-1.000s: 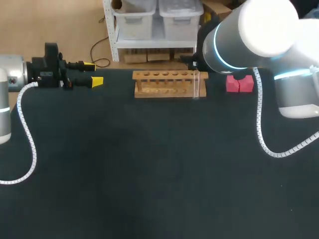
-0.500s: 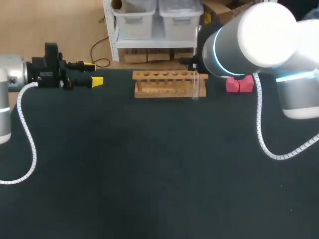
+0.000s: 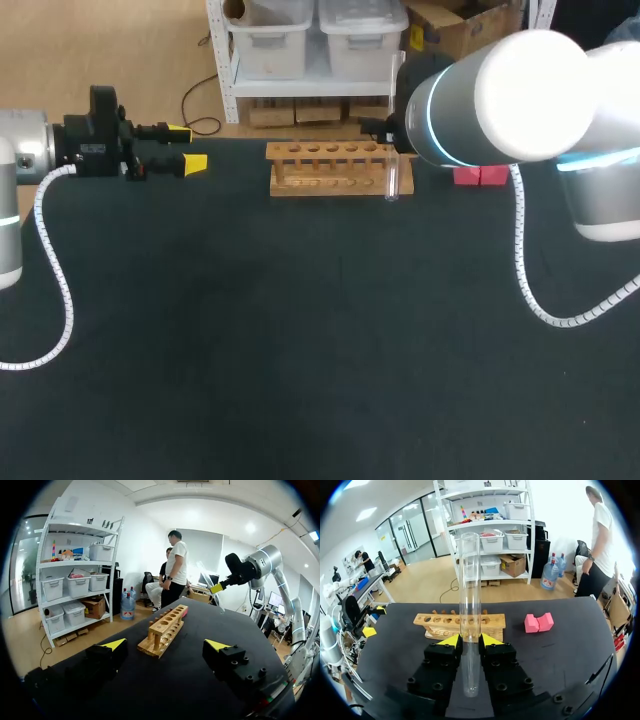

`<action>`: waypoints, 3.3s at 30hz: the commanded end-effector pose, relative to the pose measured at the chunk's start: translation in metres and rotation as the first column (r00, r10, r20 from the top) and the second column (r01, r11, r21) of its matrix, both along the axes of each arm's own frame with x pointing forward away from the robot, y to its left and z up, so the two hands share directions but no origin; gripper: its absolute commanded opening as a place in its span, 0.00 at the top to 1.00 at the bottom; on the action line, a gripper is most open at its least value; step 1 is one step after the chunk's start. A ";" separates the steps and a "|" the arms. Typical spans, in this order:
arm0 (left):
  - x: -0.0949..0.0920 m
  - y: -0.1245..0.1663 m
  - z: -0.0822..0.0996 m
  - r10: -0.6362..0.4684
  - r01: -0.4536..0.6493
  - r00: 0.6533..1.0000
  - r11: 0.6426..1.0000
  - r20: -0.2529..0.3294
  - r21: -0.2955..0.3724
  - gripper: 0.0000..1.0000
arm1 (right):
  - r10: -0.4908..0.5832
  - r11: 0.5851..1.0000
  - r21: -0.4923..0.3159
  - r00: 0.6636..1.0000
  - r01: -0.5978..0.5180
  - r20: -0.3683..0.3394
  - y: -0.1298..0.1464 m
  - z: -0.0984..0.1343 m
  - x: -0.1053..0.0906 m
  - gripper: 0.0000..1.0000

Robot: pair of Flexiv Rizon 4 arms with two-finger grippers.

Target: Grasp the test tube, adjust it, and insert it.

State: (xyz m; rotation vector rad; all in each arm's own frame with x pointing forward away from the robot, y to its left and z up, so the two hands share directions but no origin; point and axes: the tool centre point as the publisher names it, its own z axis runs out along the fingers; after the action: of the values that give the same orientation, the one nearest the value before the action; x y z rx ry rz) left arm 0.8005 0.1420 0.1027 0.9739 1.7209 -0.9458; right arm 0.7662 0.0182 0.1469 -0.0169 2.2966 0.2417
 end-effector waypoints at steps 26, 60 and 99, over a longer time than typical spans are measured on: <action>-0.001 0.000 -0.001 0.002 -0.002 1.000 1.000 0.005 -0.003 0.00 | 0.008 1.000 0.025 0.997 -0.010 0.080 -0.003 -0.007 0.009 1.00; -0.001 0.000 -0.001 0.002 -0.002 1.000 1.000 0.005 -0.003 0.00 | 0.024 0.999 0.037 0.995 -0.028 0.095 0.000 -0.006 0.017 1.00; -0.001 0.000 -0.001 0.002 -0.002 1.000 1.000 0.005 -0.003 0.00 | 0.024 0.999 0.037 0.995 -0.028 0.095 0.000 -0.006 0.017 1.00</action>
State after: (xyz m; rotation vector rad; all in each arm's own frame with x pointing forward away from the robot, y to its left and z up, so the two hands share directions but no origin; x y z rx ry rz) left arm 0.8005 0.1420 0.1027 0.9739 1.7209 -0.9458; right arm 0.7837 0.0195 0.1421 -0.0382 2.2072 0.2854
